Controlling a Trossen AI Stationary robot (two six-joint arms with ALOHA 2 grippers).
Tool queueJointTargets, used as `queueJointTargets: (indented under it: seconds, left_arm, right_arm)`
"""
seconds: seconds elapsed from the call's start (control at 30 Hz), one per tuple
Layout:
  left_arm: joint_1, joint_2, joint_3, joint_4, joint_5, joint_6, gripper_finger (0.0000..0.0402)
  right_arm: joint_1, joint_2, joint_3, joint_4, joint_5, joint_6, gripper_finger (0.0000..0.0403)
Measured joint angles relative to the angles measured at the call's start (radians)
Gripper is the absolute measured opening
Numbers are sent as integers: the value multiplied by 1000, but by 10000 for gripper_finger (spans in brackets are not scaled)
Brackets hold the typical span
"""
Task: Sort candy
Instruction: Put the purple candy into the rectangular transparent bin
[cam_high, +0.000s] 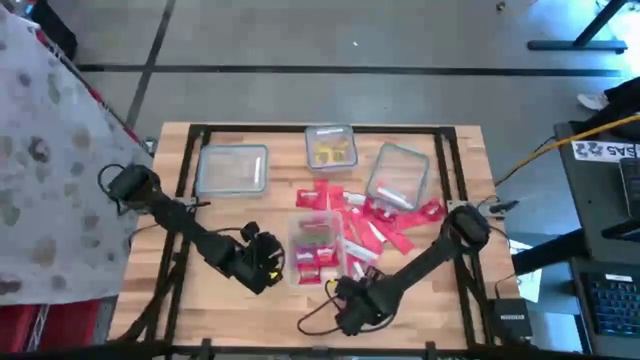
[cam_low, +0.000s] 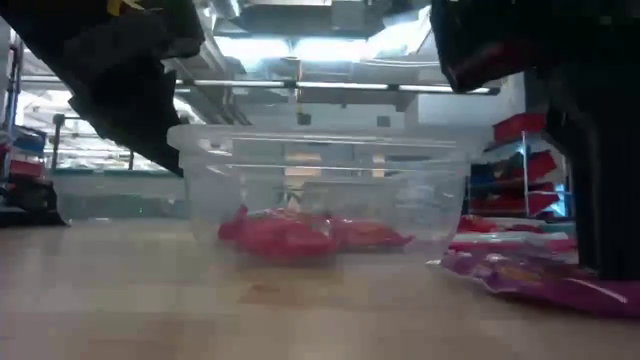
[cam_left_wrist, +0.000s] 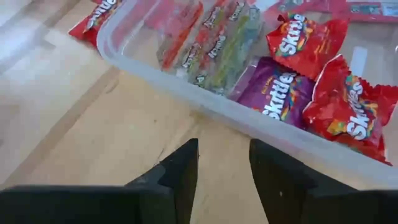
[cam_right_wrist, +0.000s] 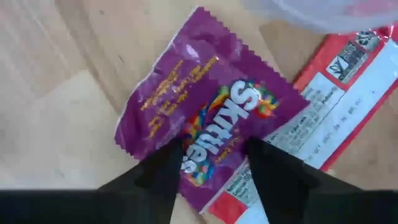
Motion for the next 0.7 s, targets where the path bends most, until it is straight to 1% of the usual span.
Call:
queueJointTargets:
  seconds: [0.17,0.2,0.33,0.53,0.63,0.7]
  left_arm:
    - [0,0,0,-1,0,-2,129]
    - [0,0,0,0,0,-3,129]
    - [0,0,0,0,0,-3,129]
    - [0,0,0,0,0,-3,129]
    - [0,0,0,0,0,-3,129]
    - [0,0,0,0,0,-4,129]
  right_arm:
    - [0,-6,-4,-38,10,-34,24]
    - [0,-12,-5,-54,10,-49,13]
    - [7,-52,-15,-159,16,-70,11]
    - [19,-190,-10,-258,108,-189,4]
    - [5,-240,-11,-254,148,-287,2]
    - [-16,-267,-8,-233,170,-382,2]
